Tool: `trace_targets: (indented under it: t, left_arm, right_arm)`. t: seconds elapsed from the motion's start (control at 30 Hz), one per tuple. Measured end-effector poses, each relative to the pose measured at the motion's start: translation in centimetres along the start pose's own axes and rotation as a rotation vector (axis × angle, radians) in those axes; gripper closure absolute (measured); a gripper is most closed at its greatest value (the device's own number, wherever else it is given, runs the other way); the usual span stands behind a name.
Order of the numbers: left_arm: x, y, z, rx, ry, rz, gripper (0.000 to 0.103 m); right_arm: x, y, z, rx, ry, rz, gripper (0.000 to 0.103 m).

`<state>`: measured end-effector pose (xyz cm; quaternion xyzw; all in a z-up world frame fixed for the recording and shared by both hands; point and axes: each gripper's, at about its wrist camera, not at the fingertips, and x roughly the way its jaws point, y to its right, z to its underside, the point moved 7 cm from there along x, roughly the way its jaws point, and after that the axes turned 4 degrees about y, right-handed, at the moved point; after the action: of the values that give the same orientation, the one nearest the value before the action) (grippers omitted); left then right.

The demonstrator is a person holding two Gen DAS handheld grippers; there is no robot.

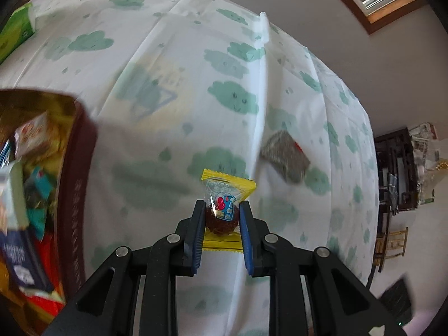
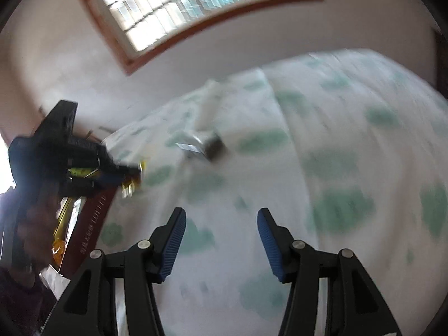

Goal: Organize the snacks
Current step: 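Grasp the dark grey packet with the right gripper while the left gripper holds the yellow candy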

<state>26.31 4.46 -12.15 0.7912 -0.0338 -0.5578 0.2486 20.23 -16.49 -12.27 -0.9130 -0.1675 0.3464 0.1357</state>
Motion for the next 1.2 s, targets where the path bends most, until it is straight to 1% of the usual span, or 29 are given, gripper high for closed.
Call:
trace_targets:
  t: [0.03, 0.07, 0.2, 0.23, 0.3, 0.33, 0.43, 0.47, 0.5, 0.53, 0.57, 0.63, 0.7, 0.77, 0.83, 0.93, 1.0, 1.03, 1.1, 1.13, 1.17, 1.2]
  left_arm:
    - [-0.4, -0.1, 0.4, -0.001, -0.002, 0.010, 0.082]
    - [-0.8, -0.2, 0.7, -0.001, -0.002, 0.019, 0.082]
    - [-2.4, -0.1, 1.8, 0.021, 0.017, 0.041, 0.082]
    - [-2.8, -0.2, 2.1, 0.024, 0.019, 0.048, 0.082]
    - [-3.4, -0.1, 2.4, 0.032, 0.029, 0.055, 0.082]
    - [-3.6, -0.1, 2.5, 0.035, 0.029, 0.061, 0.082]
    - [-4.1, 0.0, 2.8, 0.039, 0.032, 0.075, 0.082]
    - [-4.4, 0.0, 2.9, 0.042, 0.031, 0.080, 0.082]
    - [-4.5, 0.0, 2.9, 0.044, 0.032, 0.084, 0.082]
    - [-4.7, 0.0, 2.9, 0.046, 0.036, 0.086, 0.082]
    - [-4.9, 0.1, 3.0, 0.051, 0.038, 0.087, 0.082]
    - [-4.9, 0.3, 3.1, 0.056, 0.038, 0.089, 0.082]
    - [-4.9, 0.4, 3.2, 0.059, 0.038, 0.094, 0.082]
    - [-4.9, 0.4, 3.2, 0.068, 0.042, 0.089, 0.082]
    - [-4.8, 0.4, 3.4, 0.066, 0.036, 0.092, 0.082]
    - [-4.8, 0.4, 3.4, 0.067, 0.035, 0.091, 0.082]
    - [-4.8, 0.5, 3.3, 0.066, 0.039, 0.092, 0.082]
    - [-4.8, 0.5, 3.3, 0.066, 0.039, 0.093, 0.082]
    - [-4.8, 0.5, 3.6, 0.071, 0.040, 0.095, 0.082]
    - [-4.8, 0.6, 3.7, 0.076, 0.044, 0.092, 0.082]
    - [-4.9, 0.5, 3.8, 0.081, 0.048, 0.088, 0.082]
    - [-5.0, 0.5, 3.9, 0.089, 0.055, 0.082, 0.082]
  right_arm:
    - [0.7, -0.9, -1.2, -0.077, 0.009, -0.008, 0.049]
    - [1.5, -1.6, -1.8, -0.129, 0.001, -0.026, 0.049]
    - [5.9, -4.3, -3.7, -0.360, -0.063, -0.061, 0.049]
    - [7.1, -4.6, -3.9, -0.408, -0.086, -0.055, 0.049]
    - [8.4, -5.1, -4.7, -0.448, -0.085, -0.072, 0.049]
    - [8.9, -5.3, -5.0, -0.457, -0.086, -0.086, 0.049]
    - [11.2, -5.4, -5.7, -0.481, -0.127, -0.108, 0.049]
    - [12.0, -5.4, -5.8, -0.493, -0.145, -0.112, 0.048]
    - [12.6, -5.4, -5.9, -0.511, -0.148, -0.107, 0.046]
    - [13.0, -5.4, -6.1, -0.524, -0.147, -0.106, 0.046]
    - [13.4, -5.4, -6.4, -0.518, -0.155, -0.117, 0.046]
    - [14.3, -5.2, -6.4, -0.501, -0.197, -0.134, 0.046]
    - [14.9, -4.9, -6.4, -0.524, -0.199, -0.101, 0.046]
    - [14.9, -5.0, -6.6, -0.531, -0.192, -0.105, 0.046]
    - [15.3, -4.8, -6.4, -0.542, -0.217, -0.108, 0.046]
    - [16.2, -4.6, -5.6, -0.542, -0.279, -0.129, 0.046]
    - [16.1, -4.4, -5.6, -0.532, -0.262, -0.112, 0.063]
    - [16.0, -4.1, -5.7, -0.508, -0.258, -0.107, 0.066]
    - [15.5, -3.6, -5.7, -0.473, -0.243, -0.092, 0.067]
    - [14.9, -3.4, -5.4, -0.462, -0.227, -0.056, 0.067]
    - [14.5, -3.3, -5.3, -0.448, -0.215, -0.043, 0.067]
    - [13.4, -3.2, -5.1, -0.410, -0.193, -0.040, 0.067]
